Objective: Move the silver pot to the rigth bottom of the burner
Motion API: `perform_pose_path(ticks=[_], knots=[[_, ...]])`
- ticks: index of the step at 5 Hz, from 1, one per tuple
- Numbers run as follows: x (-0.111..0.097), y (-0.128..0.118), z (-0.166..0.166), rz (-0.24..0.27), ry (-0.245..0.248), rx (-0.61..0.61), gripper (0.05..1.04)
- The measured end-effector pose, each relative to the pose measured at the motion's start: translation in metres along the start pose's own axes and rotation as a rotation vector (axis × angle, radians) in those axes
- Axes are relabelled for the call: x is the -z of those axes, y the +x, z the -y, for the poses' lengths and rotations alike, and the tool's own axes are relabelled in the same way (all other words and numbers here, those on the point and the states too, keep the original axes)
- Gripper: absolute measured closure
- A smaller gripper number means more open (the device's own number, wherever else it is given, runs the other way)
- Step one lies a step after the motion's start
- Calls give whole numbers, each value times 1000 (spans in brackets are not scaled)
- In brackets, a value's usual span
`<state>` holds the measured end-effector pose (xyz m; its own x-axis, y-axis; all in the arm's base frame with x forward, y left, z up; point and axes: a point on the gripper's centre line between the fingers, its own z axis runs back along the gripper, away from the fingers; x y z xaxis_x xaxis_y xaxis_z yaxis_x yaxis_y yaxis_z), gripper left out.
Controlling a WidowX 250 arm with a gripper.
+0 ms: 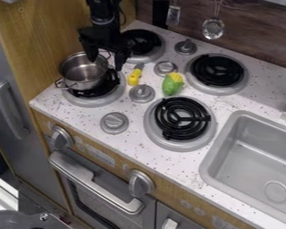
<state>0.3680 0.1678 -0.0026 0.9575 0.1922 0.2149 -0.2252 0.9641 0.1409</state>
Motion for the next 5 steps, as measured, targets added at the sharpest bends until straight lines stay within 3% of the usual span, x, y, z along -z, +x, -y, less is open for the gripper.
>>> perform_pose_path(ticks=[2,4,5], knots=[[37,-7,-9,-93,-24,-42,127],[38,-3,-4,-71,-32,-9,704],[40,-7,-1,-70,-30,0,939]])
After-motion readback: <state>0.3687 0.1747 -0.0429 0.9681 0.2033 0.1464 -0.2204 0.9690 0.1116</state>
